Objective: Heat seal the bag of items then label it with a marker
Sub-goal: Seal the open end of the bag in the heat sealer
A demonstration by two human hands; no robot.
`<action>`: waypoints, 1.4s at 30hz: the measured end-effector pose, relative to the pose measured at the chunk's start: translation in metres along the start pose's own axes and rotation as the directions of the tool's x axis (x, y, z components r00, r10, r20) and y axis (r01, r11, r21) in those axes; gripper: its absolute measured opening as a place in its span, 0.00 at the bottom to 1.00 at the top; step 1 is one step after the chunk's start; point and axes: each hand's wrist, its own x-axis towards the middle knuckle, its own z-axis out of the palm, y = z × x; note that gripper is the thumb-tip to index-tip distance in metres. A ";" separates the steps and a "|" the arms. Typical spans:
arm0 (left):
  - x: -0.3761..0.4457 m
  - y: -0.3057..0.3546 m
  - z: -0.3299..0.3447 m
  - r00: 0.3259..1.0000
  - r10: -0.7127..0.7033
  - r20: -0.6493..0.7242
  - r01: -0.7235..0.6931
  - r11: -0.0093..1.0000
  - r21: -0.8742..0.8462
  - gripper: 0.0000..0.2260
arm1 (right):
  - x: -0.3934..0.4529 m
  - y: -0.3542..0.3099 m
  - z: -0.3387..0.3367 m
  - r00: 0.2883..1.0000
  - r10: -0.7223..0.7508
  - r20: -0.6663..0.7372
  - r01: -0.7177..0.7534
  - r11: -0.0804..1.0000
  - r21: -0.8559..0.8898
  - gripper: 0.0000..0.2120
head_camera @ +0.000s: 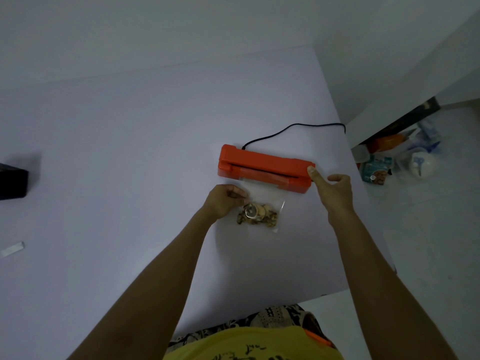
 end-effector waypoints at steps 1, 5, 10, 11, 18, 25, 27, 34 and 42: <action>0.000 0.000 0.000 1.000 -0.006 -0.005 0.006 1.000 0.001 0.07 | 0.000 -0.001 0.001 1.000 0.001 0.001 -0.001 1.000 -0.001 0.28; -0.004 0.002 0.003 0.999 0.006 -0.050 -0.001 0.996 0.089 0.10 | -0.001 0.002 0.005 0.994 -0.091 -0.062 0.088 0.995 -0.048 0.24; -0.017 0.007 -0.003 0.853 0.198 -0.483 -0.132 0.977 0.168 0.25 | -0.019 0.015 0.014 0.953 -0.262 -0.154 0.273 0.961 0.050 0.22; -0.017 0.007 -0.009 0.804 0.284 -0.522 -0.194 0.956 0.220 0.27 | -0.024 0.018 0.015 0.950 -0.268 -0.160 0.283 0.956 0.080 0.25; -0.005 0.035 -0.036 0.817 0.516 -0.257 -0.390 0.823 0.412 0.33 | -0.043 0.043 0.034 0.973 -0.206 -0.105 0.216 0.972 0.092 0.21; 0.008 0.046 -0.046 0.873 0.474 -0.114 -0.379 0.807 0.452 0.31 | -0.039 0.048 0.049 0.977 -0.178 0.118 0.187 0.980 -0.068 0.07; 0.012 0.049 -0.052 0.882 0.466 -0.073 -0.376 0.788 0.488 0.30 | -0.040 0.043 0.050 0.972 -0.192 0.139 0.200 0.979 -0.043 0.07; 0.022 0.064 -0.065 0.907 0.421 0.012 -0.346 0.729 0.590 0.28 | -0.042 0.040 0.048 0.954 -0.283 0.102 0.285 0.958 -0.009 0.06; 0.021 0.067 -0.066 0.910 0.415 0.016 -0.332 0.703 0.629 0.28 | -0.057 0.026 0.047 0.911 -0.405 0.078 0.409 0.910 -0.061 0.06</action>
